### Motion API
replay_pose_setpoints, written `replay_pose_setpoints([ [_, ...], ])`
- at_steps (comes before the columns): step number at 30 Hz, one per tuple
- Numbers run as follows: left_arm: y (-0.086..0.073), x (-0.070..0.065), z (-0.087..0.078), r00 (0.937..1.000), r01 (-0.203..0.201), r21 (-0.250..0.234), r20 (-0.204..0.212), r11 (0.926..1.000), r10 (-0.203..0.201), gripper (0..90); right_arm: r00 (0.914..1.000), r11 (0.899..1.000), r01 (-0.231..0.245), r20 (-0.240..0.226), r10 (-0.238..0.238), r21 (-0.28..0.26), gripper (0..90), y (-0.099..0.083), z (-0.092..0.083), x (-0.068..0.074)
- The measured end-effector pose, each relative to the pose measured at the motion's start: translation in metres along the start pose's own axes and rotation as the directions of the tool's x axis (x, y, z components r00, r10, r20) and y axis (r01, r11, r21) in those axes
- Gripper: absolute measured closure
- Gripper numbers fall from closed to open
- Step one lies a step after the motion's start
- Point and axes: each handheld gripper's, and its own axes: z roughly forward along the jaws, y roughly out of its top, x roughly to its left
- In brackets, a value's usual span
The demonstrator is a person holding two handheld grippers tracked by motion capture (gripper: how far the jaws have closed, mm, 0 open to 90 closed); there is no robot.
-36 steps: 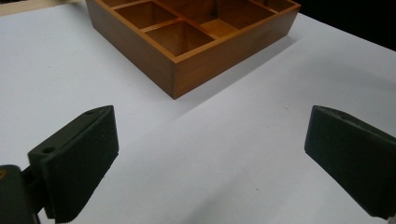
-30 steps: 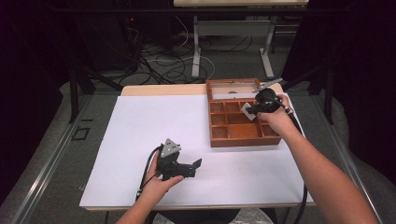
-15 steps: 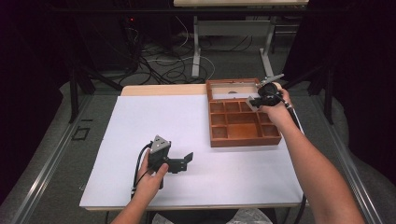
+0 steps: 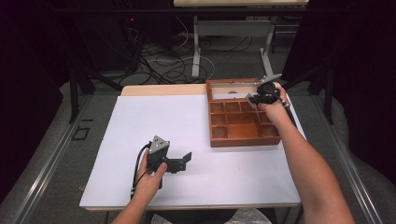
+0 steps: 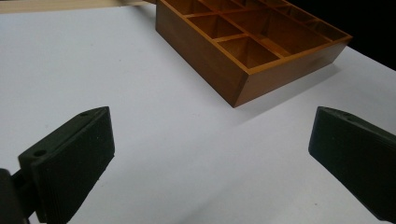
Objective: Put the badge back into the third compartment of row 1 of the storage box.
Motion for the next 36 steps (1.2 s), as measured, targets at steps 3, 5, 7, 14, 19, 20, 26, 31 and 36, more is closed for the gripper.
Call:
replay_pose_setpoints([
  [3, -0.001, 0.0, 0.0, 1.0, 0.0, 0.0, -0.001, 1.0, 0.0, 0.6, 1.0, 1.0, 0.001, 0.006, -0.001, 0.006, 84.2, -0.002, 0.005, -0.001],
  [5, -0.001, -0.001, 0.0, 1.0, 0.007, 0.002, 0.0, 1.0, -0.007, 0.5, 1.0, 1.0, 0.006, 0.002, -0.006, 0.014, 84.1, -0.003, 0.007, -0.002],
  [7, -0.001, -0.001, 0.0, 1.0, 0.007, 0.002, 0.002, 1.0, -0.007, 0.5, 1.0, 1.0, 0.007, 0.001, -0.007, 0.017, 83.9, -0.003, 0.009, -0.003],
  [14, 0.0, 0.0, -0.001, 1.0, 0.001, 0.001, 0.003, 1.0, -0.001, 0.5, 0.9998, 1.0, 0.004, 0.019, -0.004, 0.008, 77.9, -0.003, 0.01, -0.002],
  [19, 0.0, 0.0, -0.001, 1.0, -0.003, -0.002, -0.002, 1.0, 0.003, 0.5, 0.9993, 0.999, -0.036, 0.013, 0.036, -0.021, 67.0, -0.002, 0.004, 0.006],
  [20, 0.0, 0.0, -0.001, 1.0, -0.002, -0.002, -0.001, 1.0, 0.002, 0.5, 0.9992, 0.999, -0.037, 0.012, 0.037, -0.023, 65.3, -0.001, 0.003, 0.008],
  [26, 0.0, -0.001, 0.0, 1.0, 0.003, -0.002, -0.001, 1.0, -0.003, 0.5, 0.999, 0.998, -0.037, -0.026, 0.035, -0.051, 57.6, 0.003, -0.012, 0.028],
  [31, 0.001, 0.0, 0.0, 1.0, -0.008, -0.002, -0.001, 1.0, 0.008, 0.5, 0.9974, 0.992, -0.04, -0.064, 0.033, -0.119, 52.6, 0.006, -0.031, 0.045],
  [36, 0.001, 0.0, 0.0, 1.0, -0.006, -0.006, 0.0, 1.0, 0.006, 0.5, 0.992, 0.983, -0.079, -0.111, 0.061, -0.164, 47.1, 0.0, -0.048, 0.063],
])
